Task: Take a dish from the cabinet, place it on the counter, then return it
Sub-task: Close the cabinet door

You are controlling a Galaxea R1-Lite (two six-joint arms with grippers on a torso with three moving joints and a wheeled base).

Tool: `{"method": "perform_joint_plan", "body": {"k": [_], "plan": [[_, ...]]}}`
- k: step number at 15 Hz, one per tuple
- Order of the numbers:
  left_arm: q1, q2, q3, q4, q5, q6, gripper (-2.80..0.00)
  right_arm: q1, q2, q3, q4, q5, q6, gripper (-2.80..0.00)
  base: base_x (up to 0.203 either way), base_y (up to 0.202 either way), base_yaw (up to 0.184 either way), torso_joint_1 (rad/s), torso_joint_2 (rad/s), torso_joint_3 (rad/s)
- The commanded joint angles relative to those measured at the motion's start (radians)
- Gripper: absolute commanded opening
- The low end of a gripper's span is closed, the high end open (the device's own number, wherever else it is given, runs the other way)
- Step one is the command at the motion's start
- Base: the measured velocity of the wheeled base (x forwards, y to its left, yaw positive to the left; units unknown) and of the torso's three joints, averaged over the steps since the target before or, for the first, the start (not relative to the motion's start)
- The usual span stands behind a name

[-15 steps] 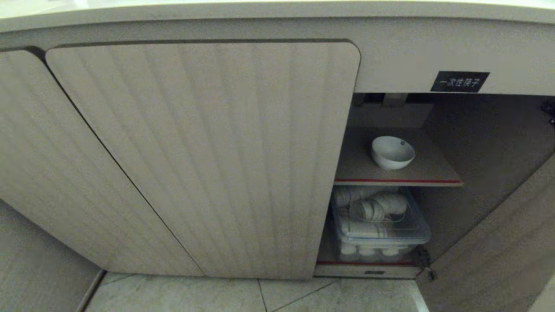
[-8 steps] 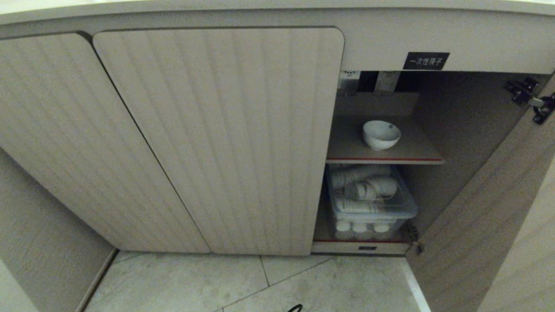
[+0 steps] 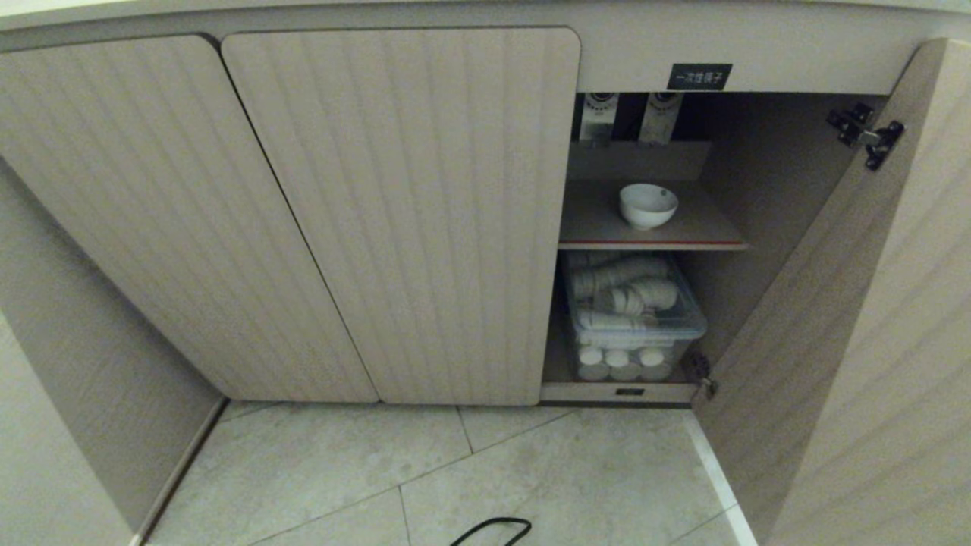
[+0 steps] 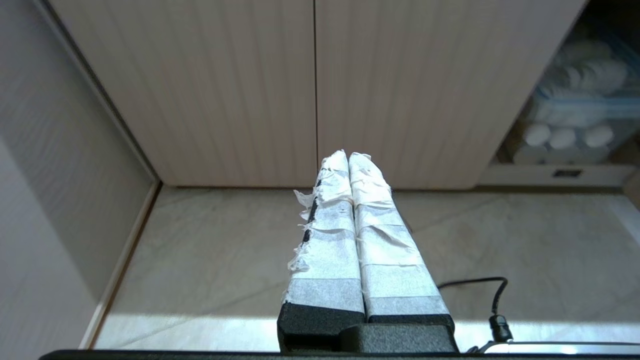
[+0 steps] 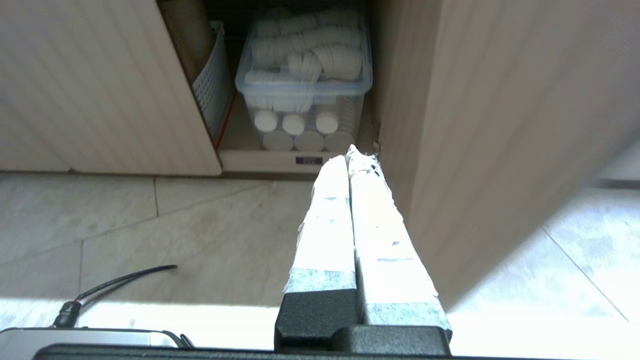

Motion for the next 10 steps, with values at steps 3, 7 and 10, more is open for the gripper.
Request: {"method": "perform_joint_plan", "body": {"k": [3, 7, 10], "plan": [[0.0, 0.0, 0.001, 0.0, -0.001, 0.0, -2.8, 0.0, 0.001, 0.0, -0.002, 0.001, 0.003, -2.8, -0.193, 0.0, -0.002, 0.002, 0.0, 0.004], [0.0, 0.0, -0.001, 0.0, -0.001, 0.0, -2.8, 0.0, 0.001, 0.0, 0.0, -0.003, 0.003, -2.8, -0.08, 0.0, -0.004, 0.003, 0.0, 0.002], [0.0, 0.0, -0.001, 0.0, -0.001, 0.0, -2.8, 0.0, 0.001, 0.0, 0.0, -0.003, 0.005, -2.8, 0.0, 0.0, 0.0, 0.0, 0.0, 0.0]]}}
